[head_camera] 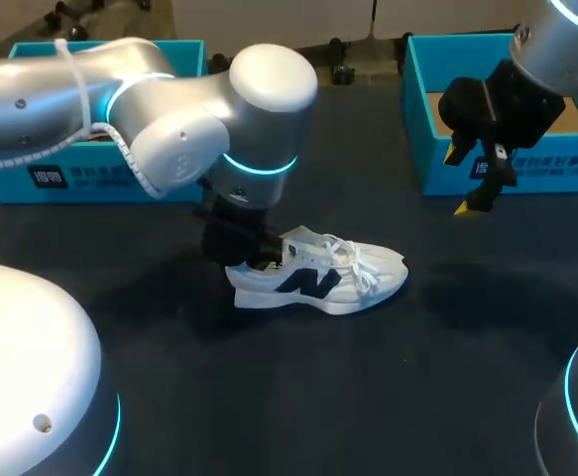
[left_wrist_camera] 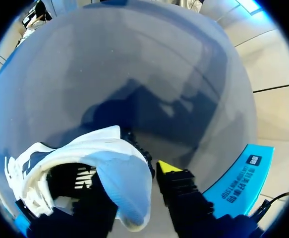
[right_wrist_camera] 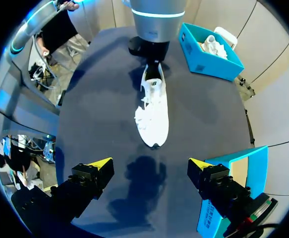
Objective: Take the shoe out of the shoebox, open the shoe tongue, remove and reinsert the insole, then place the shoe into the shoebox
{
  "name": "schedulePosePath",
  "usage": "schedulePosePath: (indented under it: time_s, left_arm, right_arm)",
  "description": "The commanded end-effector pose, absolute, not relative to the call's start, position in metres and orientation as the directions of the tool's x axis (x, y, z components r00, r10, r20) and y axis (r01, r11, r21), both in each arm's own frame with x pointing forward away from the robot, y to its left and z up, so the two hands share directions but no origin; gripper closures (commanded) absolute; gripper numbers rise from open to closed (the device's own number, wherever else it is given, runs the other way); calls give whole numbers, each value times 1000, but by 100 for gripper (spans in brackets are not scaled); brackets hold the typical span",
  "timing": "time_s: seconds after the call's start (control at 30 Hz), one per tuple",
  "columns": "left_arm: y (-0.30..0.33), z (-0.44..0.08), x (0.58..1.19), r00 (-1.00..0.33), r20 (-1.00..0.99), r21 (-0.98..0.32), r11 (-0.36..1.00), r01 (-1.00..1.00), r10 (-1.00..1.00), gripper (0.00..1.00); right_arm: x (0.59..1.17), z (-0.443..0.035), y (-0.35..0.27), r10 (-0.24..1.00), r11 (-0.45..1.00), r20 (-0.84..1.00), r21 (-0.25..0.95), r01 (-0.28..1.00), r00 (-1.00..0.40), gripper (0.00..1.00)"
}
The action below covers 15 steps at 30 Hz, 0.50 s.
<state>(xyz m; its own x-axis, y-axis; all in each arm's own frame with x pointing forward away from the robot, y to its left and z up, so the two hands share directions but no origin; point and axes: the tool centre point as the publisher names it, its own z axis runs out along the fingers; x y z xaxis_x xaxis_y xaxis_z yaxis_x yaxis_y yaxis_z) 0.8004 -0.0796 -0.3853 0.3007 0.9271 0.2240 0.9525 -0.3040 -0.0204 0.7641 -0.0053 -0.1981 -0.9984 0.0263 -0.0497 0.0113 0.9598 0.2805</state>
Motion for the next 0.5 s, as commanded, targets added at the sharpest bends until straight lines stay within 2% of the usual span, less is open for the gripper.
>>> schedulePosePath:
  time_s: [0.03,0.1,0.13,0.5]
  left_arm:
    - [-75,-377,799,296,211,-22,-299,954,932,40]
    - [-74,-373,798,289,195,-25,-289,957,937,8]
    - [-73,-371,797,284,185,-27,-284,958,941,0]
    - [-69,-335,801,175,35,-73,-173,982,984,0]
  right_arm:
    - [765,-199,-5,26,961,-48,278,11,-998,0]
    - [765,-199,-5,26,961,-48,278,11,-998,0]
    - [765,-199,-5,26,961,-48,278,11,-998,0]
    - [765,-199,-5,26,961,-48,278,11,-998,0]
